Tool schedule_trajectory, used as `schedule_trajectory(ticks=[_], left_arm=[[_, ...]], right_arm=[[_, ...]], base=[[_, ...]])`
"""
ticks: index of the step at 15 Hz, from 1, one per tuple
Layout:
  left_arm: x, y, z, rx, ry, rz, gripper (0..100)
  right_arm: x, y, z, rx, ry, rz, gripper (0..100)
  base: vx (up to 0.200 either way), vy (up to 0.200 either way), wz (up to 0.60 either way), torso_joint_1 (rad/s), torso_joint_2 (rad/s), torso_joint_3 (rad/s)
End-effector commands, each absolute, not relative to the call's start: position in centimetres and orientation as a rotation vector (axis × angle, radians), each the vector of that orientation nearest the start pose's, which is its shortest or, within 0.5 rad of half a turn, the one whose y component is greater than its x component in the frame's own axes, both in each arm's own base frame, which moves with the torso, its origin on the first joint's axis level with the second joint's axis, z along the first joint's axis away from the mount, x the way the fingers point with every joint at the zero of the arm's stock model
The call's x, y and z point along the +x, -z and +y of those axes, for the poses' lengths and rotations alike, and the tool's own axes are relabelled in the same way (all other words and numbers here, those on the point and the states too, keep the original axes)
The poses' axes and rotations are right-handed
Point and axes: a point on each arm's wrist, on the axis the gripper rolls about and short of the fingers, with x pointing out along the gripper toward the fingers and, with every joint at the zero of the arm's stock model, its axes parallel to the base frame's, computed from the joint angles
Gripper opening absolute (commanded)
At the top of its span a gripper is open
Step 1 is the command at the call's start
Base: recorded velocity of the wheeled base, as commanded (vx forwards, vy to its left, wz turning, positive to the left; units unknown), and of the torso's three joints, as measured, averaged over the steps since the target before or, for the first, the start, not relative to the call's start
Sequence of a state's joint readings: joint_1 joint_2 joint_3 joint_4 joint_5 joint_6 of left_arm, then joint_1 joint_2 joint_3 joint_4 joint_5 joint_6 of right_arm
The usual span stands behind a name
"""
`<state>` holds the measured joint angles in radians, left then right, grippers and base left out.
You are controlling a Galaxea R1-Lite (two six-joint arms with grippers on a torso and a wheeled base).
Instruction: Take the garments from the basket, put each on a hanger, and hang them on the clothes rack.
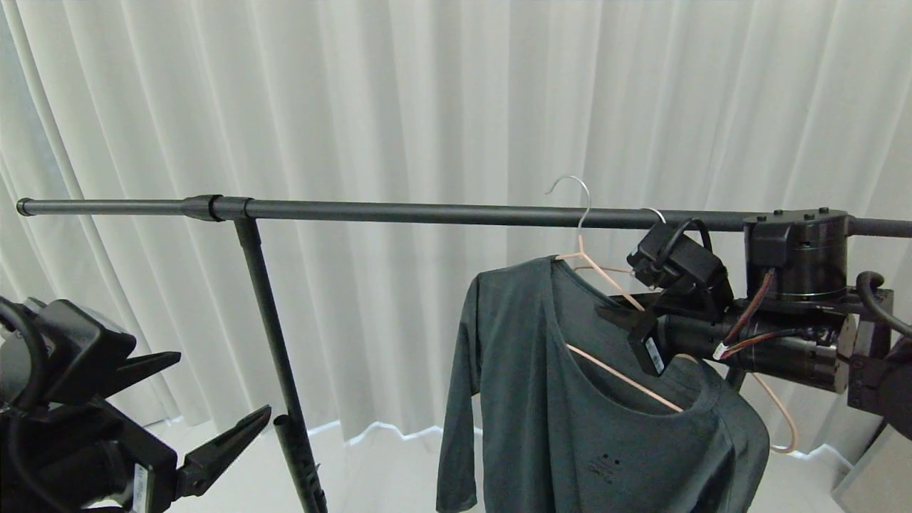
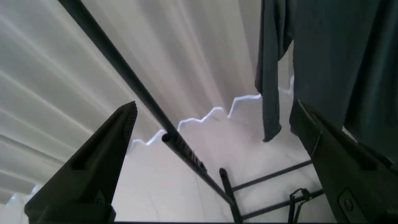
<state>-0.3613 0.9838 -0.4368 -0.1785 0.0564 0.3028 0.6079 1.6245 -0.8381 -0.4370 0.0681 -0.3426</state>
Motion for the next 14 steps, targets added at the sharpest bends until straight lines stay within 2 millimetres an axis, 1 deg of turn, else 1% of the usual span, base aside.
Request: schedule_trajectory(ticks=[1,5,8,11,14], left_arm=[[11.0,-18.8,-4.1,0.374,0.357,0.305,100],[11.1,-18.9,-4.2,0.372,0.358,0.291,100],[11.0,-18.9,-4.3,0.373,0.371,0.286,100],[11.0,-18.9,-4.6,0.377,0.394,0.283,100],[11.0,-18.8,-4.7,0.379,0.401,0.288,100]], right_arm=[[24.3,-19.0,16.9,-0.414,-0.694,0.238,0],[25.4,-18.2,17.5,-0.416,-0.669,0.264,0],[26.9,-17.6,18.2,-0.412,-0.624,0.284,0],[27.1,-16.8,18.6,-0.413,-0.623,0.307,0],[27.1,-16.6,18.7,-0.416,-0.626,0.314,0]], base=[[0.0,0.0,0.0,0.0,0.0,0.0],[0.0,0.0,0.0,0.0,0.0,0.0],[0.0,0.0,0.0,0.0,0.0,0.0],[0.0,0.0,0.0,0.0,0.0,0.0],[0.0,0.0,0.0,0.0,0.0,0.0]])
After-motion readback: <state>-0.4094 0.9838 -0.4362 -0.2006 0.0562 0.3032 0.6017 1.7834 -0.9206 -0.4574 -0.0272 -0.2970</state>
